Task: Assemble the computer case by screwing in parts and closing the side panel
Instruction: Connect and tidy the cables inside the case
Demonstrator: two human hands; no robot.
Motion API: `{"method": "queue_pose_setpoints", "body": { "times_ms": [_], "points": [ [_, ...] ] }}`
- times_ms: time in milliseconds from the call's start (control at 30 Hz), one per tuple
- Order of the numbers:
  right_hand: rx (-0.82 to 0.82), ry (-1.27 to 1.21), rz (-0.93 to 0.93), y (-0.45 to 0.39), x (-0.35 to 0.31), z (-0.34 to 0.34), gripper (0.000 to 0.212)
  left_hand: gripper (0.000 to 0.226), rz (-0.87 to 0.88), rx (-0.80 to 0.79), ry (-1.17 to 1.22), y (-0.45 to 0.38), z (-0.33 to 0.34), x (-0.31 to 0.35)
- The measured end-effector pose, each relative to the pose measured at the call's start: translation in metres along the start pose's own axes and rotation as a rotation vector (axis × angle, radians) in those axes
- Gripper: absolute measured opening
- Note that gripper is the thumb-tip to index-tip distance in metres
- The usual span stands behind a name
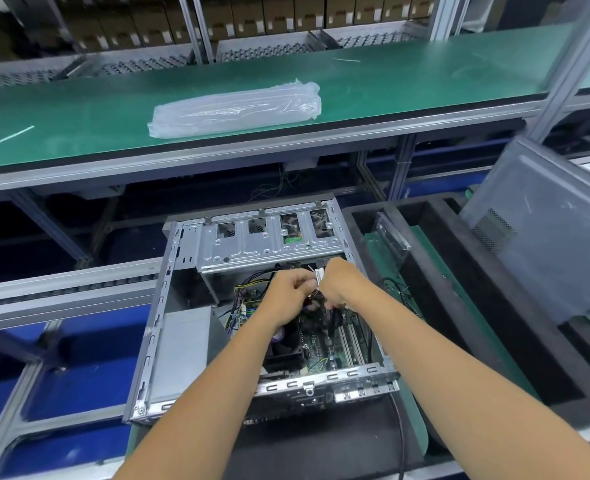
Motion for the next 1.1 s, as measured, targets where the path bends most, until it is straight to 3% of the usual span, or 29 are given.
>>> {"method": "queue_pose_setpoints", "body": {
  "times_ms": [100, 233, 333, 467, 533, 600, 733, 833, 933, 1100],
  "points": [
    [-0.099, 0.033, 0.14, 0.007, 0.003, 0.004, 0.037, 0.014, -0.013, 0.107, 0.085, -0.001, -0.005, 0.0],
    [-0.115, 0.057, 0.151, 0.006, 0.005, 0.004, 0.035, 0.013, -0.095, 0.221, 0.237, 0.0, -0.008, -0.006],
    [-0.107, 0.092, 0.123, 0.005, 0.005, 0.0, 0.03, 0.013, -0.064, 0.344, 0.094, 0.004, -0.023, -0.001],
    [-0.056, 0.034, 0.009, 0.0, 0.005, -0.017, 0.004, 0.02, 0.029, 0.508, -0.182, 0.015, -0.043, 0.012],
    [0.036, -0.033, -0.085, -0.003, 0.004, -0.031, 0.02, 0.019, 0.111, 0.498, -0.276, 0.016, -0.038, 0.022],
    [0.065, -0.073, -0.135, -0.003, 0.006, -0.037, 0.019, 0.018, 0.183, 0.47, -0.334, 0.015, -0.033, 0.031],
    [-0.009, -0.184, -0.322, -0.002, 0.0, -0.029, 0.017, 0.012, 0.272, 0.327, -0.159, 0.012, -0.025, 0.039],
    [-0.011, -0.281, -0.428, -0.003, -0.003, -0.029, 0.016, 0.013, 0.211, 0.223, 0.013, 0.006, -0.018, 0.032],
    [0.093, -0.289, -0.458, -0.004, -0.001, -0.036, 0.017, 0.011, 0.106, 0.166, 0.166, 0.002, -0.012, 0.021],
    [0.155, -0.281, -0.436, -0.006, 0.004, -0.038, 0.026, 0.011, 0.08, 0.122, 0.128, 0.001, -0.012, 0.018]
  ]
}}
Point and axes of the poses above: each hand's wrist, its own y-axis away from the middle knuckle, its own z-axis out of the palm, x = y × z, the point moved 10 cm from there along -y, towards the middle knuckle, and after that the axes turned 3 degrees about -x, right-handed, at the moved point
